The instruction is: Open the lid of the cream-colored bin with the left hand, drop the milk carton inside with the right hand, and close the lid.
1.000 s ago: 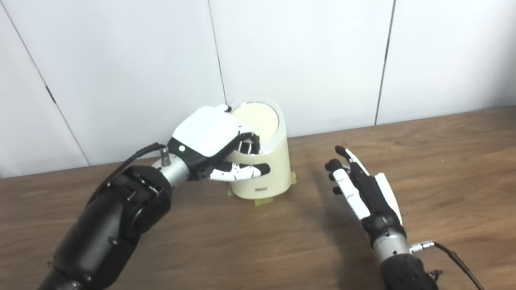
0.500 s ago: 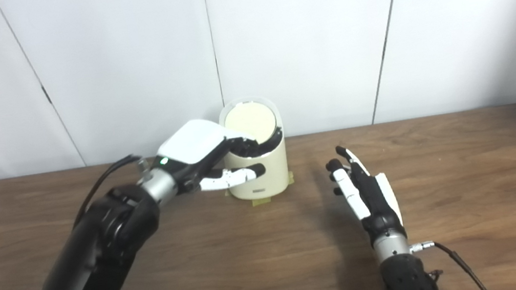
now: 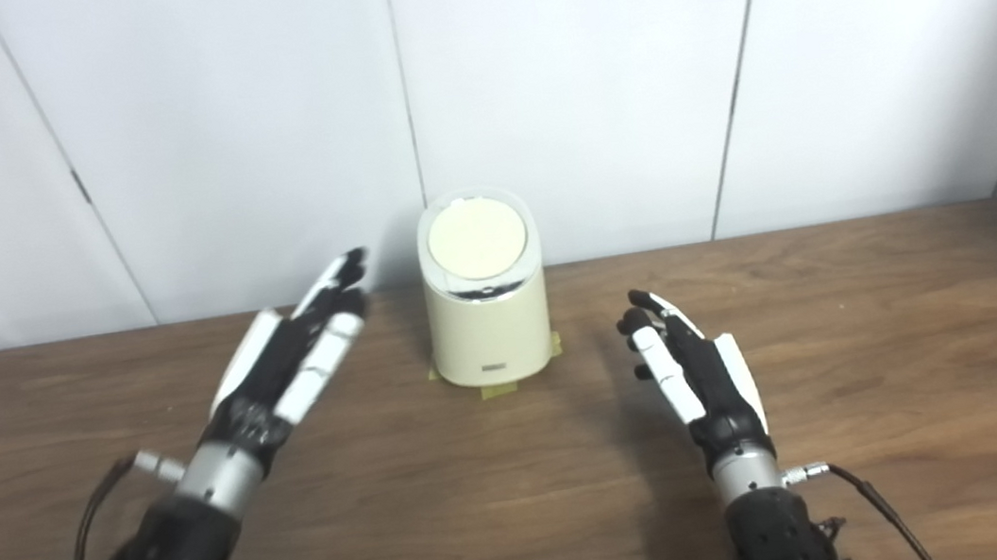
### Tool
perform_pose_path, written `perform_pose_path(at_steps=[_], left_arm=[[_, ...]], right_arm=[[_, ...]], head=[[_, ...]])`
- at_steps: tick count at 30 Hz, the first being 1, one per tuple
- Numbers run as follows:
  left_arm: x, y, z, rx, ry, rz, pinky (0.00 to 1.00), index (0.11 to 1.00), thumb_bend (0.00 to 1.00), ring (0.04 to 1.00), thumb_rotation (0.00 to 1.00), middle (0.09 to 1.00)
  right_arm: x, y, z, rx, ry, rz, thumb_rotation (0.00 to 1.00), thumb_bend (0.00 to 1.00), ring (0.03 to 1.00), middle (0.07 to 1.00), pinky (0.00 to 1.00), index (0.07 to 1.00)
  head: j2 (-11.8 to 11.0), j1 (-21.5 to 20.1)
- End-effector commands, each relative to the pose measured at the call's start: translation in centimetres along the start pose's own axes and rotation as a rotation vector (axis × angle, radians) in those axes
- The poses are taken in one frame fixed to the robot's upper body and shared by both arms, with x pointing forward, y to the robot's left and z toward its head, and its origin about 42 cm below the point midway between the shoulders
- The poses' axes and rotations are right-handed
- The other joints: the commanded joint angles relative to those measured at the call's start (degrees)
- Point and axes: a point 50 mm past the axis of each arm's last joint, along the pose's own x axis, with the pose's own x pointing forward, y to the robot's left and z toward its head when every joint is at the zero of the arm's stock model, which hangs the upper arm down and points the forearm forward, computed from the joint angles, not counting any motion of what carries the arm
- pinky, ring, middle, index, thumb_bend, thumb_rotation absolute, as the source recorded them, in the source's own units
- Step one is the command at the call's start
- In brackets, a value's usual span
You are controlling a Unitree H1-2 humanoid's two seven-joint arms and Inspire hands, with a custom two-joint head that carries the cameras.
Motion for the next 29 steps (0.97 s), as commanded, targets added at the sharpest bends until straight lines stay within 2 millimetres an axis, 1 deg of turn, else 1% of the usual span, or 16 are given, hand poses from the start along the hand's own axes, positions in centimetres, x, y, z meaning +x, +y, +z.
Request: perform_pose_path(at_steps=[1, 3, 7, 11, 15, 22, 27, 29], left_arm=[[-0.3, 0.9, 1.0, -0.055, -0.049, 0.065, 0.92, 1.000, 0.44, 0.938, 1.00, 0.946], [-1.1, 1.0, 0.2, -0.115, -0.023, 0.091, 0.92, 1.000, 0.42, 0.931, 1.00, 0.941], [-3.1, 1.0, -1.7, -0.270, 0.034, 0.144, 0.95, 1.000, 0.43, 0.940, 1.00, 0.952], [-4.6, 0.6, -3.4, -0.346, 0.052, 0.181, 0.99, 1.000, 0.44, 0.957, 1.00, 0.957], [-5.5, 0.1, -4.9, -0.393, 0.069, 0.231, 1.00, 1.000, 0.47, 0.973, 1.00, 0.969], [-6.4, -0.6, -5.1, -0.421, 0.070, 0.257, 1.00, 1.000, 0.48, 0.983, 1.00, 0.967], [-6.8, -0.4, -5.2, -0.381, 0.069, 0.293, 1.00, 1.000, 0.49, 0.977, 1.00, 0.969], [-7.0, -0.5, -5.0, -0.361, 0.058, 0.295, 1.00, 1.000, 0.50, 0.976, 1.00, 0.968]], right_arm=[[0.6, -0.5, 2.3, 0.019, -0.097, -0.014, 1.00, 0.48, 0.792, 0.790, 0.68, 0.871], [0.5, -0.6, 2.2, 0.018, -0.096, -0.012, 1.00, 0.48, 0.791, 0.791, 0.68, 0.872], [0.3, -1.0, 2.2, 0.016, -0.095, -0.009, 1.00, 0.48, 0.793, 0.795, 0.68, 0.874], [0.0, -1.6, 1.9, 0.019, -0.100, -0.004, 1.00, 0.50, 0.808, 0.806, 0.69, 0.874], [-0.4, -2.3, 1.8, 0.026, -0.099, 0.000, 1.00, 0.52, 0.824, 0.825, 0.70, 0.887], [-1.6, -3.6, 1.7, 0.040, -0.088, -0.003, 1.00, 0.53, 0.871, 0.891, 0.74, 0.922], [-2.6, -4.8, 1.5, 0.043, -0.103, 0.017, 1.00, 0.52, 0.910, 0.933, 0.78, 0.952], [-3.0, -5.5, 1.7, 0.039, -0.106, 0.014, 1.00, 0.53, 0.914, 0.934, 0.79, 0.952]], head=[[0.0, 0.0], [0.1, -0.1], [0.3, 0.0], [0.3, -0.2], [0.6, -0.3], [1.4, -0.3], [1.7, -0.6], [1.9, -0.3]])
